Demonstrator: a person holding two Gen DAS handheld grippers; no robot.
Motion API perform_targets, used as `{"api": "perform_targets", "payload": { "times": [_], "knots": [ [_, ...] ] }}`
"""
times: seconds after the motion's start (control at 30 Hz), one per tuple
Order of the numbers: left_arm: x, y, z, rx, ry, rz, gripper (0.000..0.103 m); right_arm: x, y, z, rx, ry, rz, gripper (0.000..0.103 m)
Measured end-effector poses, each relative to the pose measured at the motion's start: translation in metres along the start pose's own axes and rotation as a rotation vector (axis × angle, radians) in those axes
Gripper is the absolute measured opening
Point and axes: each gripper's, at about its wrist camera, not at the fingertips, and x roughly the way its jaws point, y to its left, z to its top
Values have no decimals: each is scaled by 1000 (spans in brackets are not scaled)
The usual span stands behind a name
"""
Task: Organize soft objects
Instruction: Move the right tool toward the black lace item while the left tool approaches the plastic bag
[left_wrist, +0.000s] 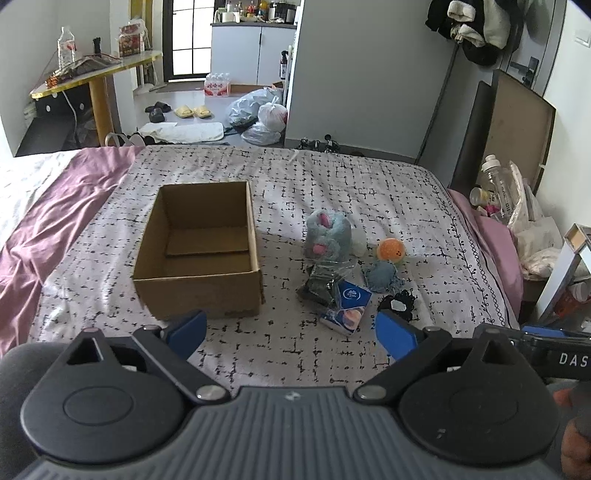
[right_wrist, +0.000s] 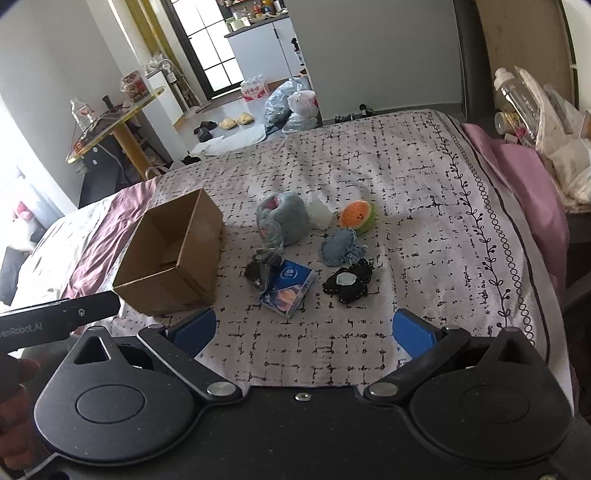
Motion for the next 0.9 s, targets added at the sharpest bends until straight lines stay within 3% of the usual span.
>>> {"api": "perform_targets", "payload": {
  "times": [0.5, 0.9],
  "knots": [
    [76, -19, 24, 15, 78, -17, 84, 71, -38, 28, 156, 86, 45, 70],
    [144, -31, 27, 21, 199, -40, 72, 124, -65, 31, 264, 143, 42, 58]
  ]
}}
